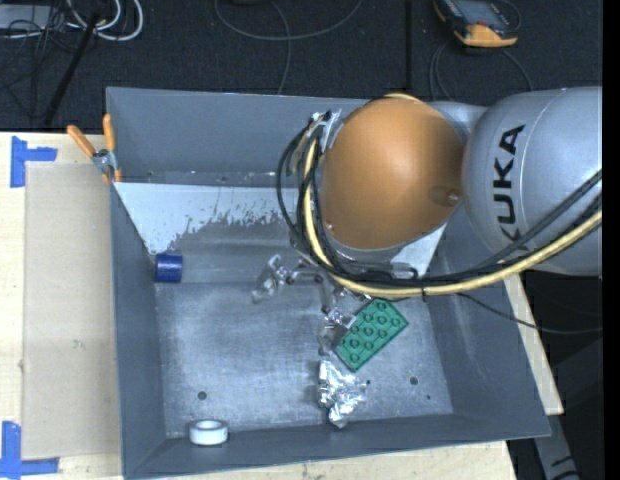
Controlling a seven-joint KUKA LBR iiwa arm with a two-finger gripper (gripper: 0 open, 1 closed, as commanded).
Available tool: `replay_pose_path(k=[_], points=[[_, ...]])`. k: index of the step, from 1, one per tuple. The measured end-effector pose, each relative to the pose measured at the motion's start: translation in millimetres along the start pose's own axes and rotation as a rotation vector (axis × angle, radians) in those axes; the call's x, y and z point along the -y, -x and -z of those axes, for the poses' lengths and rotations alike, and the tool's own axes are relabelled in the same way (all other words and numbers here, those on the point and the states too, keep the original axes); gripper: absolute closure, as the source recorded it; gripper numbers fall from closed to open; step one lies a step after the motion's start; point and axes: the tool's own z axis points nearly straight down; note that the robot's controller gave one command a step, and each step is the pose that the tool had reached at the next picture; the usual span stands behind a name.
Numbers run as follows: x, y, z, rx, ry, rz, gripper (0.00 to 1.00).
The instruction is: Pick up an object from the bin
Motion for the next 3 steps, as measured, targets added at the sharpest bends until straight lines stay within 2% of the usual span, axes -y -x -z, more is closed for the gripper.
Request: replay_pose_path(k=[1, 2, 3], points=[[76, -68.3, 55, -0.003, -0.001, 0.114, 0.0], [41, -127.4, -82, -0.007, 0.012, 0.629, 0.0], [58, -110.0, -168, -0.004, 0.009, 0.951, 0.0]])
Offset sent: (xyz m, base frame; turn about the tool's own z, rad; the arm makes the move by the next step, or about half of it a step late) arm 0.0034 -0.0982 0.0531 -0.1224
